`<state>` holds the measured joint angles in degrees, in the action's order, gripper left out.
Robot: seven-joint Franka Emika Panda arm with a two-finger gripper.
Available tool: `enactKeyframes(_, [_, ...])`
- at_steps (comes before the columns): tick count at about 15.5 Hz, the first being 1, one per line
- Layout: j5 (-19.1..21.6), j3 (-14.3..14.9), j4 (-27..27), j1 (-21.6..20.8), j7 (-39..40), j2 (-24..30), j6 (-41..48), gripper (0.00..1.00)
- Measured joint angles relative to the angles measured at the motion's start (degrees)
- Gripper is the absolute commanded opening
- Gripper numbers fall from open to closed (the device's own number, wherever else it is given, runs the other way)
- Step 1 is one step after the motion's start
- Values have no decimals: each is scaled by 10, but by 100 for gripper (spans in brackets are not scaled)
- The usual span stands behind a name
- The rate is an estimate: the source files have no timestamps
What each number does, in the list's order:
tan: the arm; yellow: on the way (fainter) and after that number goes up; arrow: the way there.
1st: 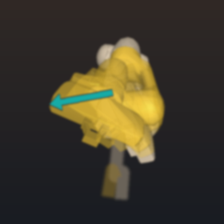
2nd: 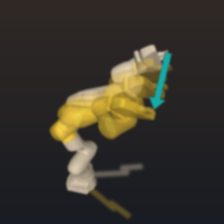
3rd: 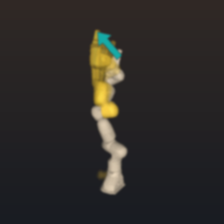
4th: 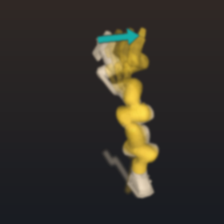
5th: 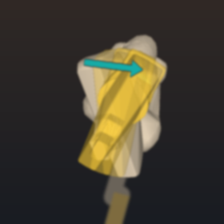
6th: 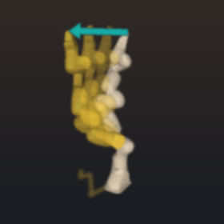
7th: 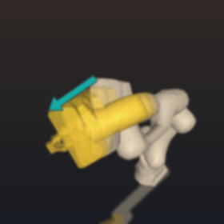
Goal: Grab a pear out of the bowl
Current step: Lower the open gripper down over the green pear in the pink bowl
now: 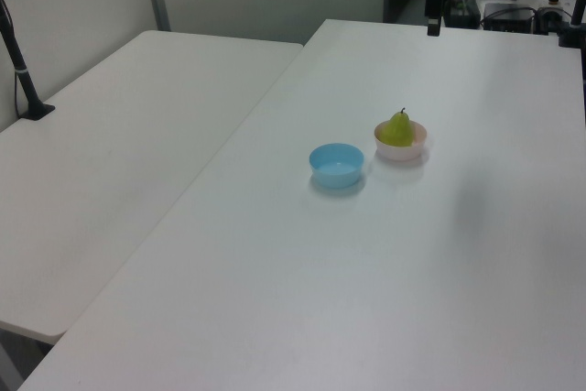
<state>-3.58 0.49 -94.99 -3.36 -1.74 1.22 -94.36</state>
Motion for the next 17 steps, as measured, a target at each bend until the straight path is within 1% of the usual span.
enactKeyframes(9, [0,0,-5,0,1,-2,0,100])
enactKeyframes(11, [0,0,-5,4,21,-5,0,100])
enactKeyframes(13, [0,1,-6,14,57,-11,0,100])
enactKeyframes(17, [0,2,-9,35,110,-42,-19,100])
